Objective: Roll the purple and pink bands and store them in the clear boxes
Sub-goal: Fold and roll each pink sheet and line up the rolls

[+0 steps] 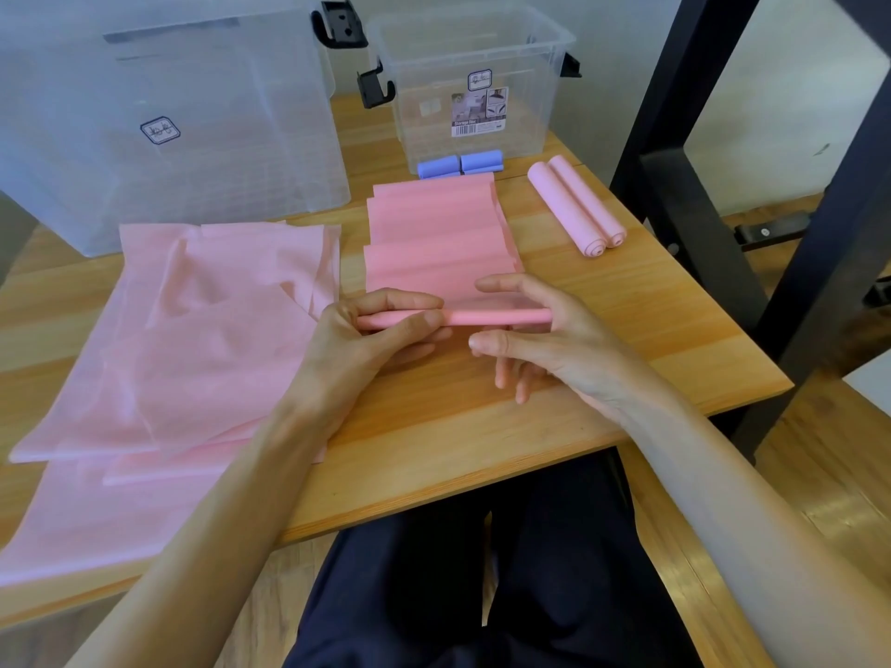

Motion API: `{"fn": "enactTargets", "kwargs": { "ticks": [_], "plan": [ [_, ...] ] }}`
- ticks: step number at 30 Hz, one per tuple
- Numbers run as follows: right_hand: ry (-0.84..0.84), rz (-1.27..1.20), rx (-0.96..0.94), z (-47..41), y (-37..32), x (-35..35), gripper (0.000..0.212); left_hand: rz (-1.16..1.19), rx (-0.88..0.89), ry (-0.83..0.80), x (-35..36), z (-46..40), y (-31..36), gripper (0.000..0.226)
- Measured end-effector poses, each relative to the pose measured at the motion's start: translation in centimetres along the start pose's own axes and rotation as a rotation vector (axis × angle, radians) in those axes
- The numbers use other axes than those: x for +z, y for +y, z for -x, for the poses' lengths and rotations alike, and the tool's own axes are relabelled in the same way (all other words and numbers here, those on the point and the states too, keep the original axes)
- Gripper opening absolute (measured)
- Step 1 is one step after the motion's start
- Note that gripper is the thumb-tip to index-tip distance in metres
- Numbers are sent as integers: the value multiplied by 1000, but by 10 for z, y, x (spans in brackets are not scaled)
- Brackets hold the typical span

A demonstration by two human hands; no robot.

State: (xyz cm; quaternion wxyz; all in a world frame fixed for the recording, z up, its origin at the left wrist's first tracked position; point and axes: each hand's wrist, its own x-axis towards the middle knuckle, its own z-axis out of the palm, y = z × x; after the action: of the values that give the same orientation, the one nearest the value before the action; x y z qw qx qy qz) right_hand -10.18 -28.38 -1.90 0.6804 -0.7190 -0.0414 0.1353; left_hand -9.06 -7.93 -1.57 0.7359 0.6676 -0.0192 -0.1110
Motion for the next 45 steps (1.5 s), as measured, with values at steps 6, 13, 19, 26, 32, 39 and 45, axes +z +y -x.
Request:
{"fn": "enactTargets", "kwargs": {
  "ticks": [6,13,19,26,32,39,45],
  "plan": [
    [20,-27,-30,-3,2,-1,61,1,5,7,1,-2,0,23],
    [28,-13,-68,-4,3,-10,57,24,0,11,1,-3,-2,23],
    [10,29,-142,-9,7,-10,21,-41,-2,-27,0,-4,-1,25],
    [4,46,-160,-13,7,-13,17,-112,9,-79,-4,-11,12,22],
    [55,18,-222,-12,13,-10,24,-146,-21,-39,0,-15,6,13],
    [91,23,-246,-12,15,-10,16,-100,27,-50,0,-13,0,18],
    [113,21,-268,-12,16,-8,18,-139,53,-34,2,-11,-3,11]
  ]
}}
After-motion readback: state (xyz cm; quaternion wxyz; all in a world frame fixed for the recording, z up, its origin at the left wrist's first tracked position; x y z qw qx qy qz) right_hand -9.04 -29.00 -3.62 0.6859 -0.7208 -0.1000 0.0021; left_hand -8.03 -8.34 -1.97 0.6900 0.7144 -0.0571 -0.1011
